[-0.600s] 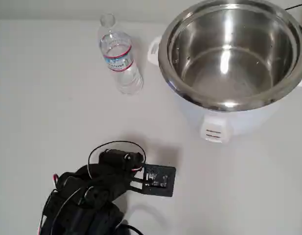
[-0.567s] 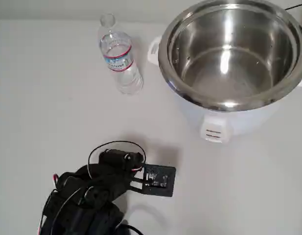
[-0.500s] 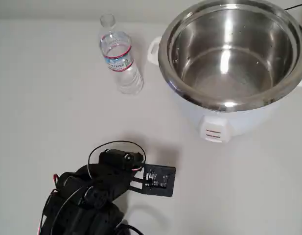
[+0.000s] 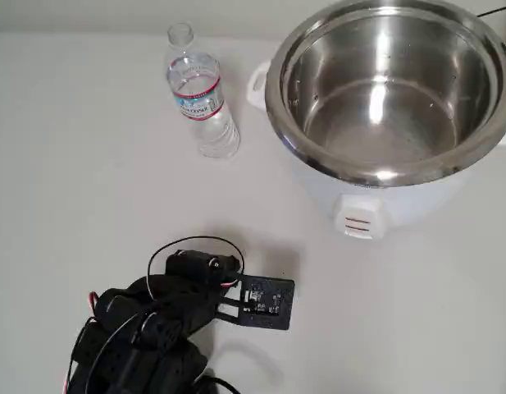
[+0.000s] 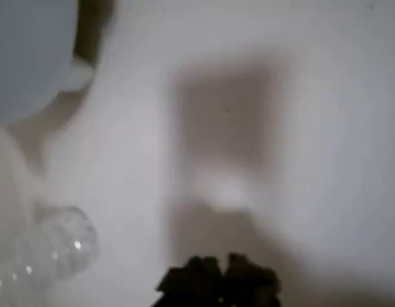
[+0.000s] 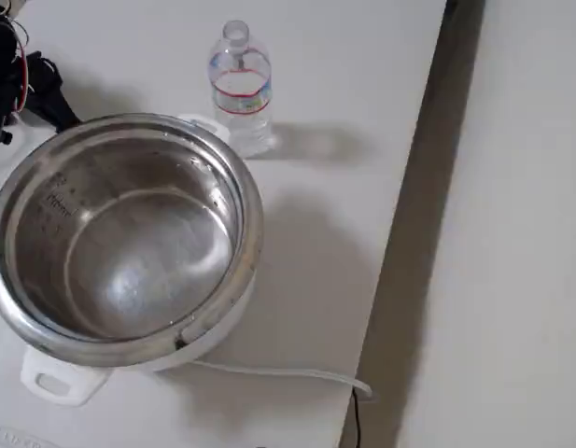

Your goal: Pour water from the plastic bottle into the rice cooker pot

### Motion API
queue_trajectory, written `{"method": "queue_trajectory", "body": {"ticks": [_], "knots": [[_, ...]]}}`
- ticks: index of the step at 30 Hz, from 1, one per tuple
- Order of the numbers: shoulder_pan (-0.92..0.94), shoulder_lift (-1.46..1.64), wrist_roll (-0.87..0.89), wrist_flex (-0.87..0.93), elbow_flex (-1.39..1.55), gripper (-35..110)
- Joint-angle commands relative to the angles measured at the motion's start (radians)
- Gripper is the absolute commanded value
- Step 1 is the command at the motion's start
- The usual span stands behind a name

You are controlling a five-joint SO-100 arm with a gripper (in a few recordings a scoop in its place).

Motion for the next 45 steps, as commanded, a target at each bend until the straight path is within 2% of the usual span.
{"method": "queue_trajectory", "body": {"ticks": [1, 34, 39, 40, 41, 43, 45], "knots": [[-0.008, 0.008, -0.011, 0.008, -0.002, 0], [-0.038, 0.008, -0.044, 0.008, -0.002, 0], [-0.164, 0.009, -0.186, 0.011, -0.002, 0], [-0.23, 0.011, -0.261, 0.008, 0.002, 1], [-0.304, 0.011, -0.41, 0.031, 0.006, 1], [-0.436, 0.012, -0.796, 0.043, 0.046, 0], [-0.471, 0.012, -0.841, -0.06, 0.066, 0]]}}
